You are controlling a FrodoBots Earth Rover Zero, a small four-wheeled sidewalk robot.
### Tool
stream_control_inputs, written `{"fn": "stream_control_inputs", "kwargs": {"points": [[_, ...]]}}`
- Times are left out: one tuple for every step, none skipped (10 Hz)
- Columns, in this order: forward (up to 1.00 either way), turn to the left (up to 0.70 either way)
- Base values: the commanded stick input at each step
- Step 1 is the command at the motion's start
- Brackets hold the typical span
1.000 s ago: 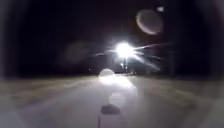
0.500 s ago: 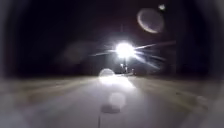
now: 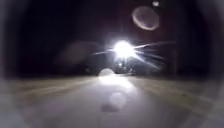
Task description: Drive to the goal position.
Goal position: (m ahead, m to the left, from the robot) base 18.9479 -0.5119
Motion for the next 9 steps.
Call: {"fn": "stream_control_inputs", "kwargs": {"points": [[0.85,0.0],[0.85,0.0],[0.85,0.0],[0.85,0.0],[0.85,0.0],[0.85,0.0],[0.85,0.0],[0.85,0.0],[0.85,0.0]]}}
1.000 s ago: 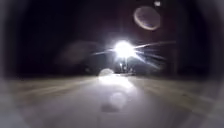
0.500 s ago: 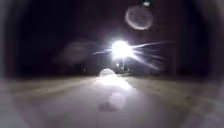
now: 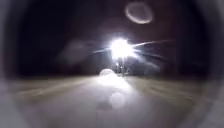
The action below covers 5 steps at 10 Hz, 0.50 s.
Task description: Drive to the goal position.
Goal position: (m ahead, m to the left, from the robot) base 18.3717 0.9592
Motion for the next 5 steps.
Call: {"fn": "stream_control_inputs", "kwargs": {"points": [[0.85,0.0],[0.85,0.0],[0.85,0.0],[0.85,0.0],[0.85,0.0]]}}
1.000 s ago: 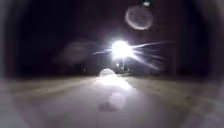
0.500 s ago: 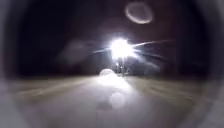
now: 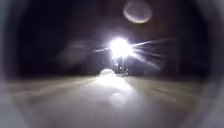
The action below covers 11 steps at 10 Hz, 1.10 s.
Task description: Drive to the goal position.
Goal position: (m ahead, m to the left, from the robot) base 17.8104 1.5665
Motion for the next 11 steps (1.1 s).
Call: {"fn": "stream_control_inputs", "kwargs": {"points": [[0.85,0.0],[0.85,0.0],[0.85,0.0],[0.85,0.0],[0.85,0.0],[0.85,0.0],[0.85,0.0],[0.85,0.0],[0.85,0.0],[0.85,0.0],[0.85,0.0]]}}
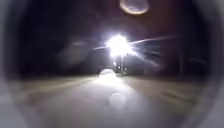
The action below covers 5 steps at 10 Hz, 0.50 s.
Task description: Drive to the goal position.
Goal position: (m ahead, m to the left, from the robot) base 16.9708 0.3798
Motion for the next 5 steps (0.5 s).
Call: {"fn": "stream_control_inputs", "kwargs": {"points": [[0.85,0.0],[0.85,0.0],[0.85,0.0],[0.85,0.0],[0.85,0.0]]}}
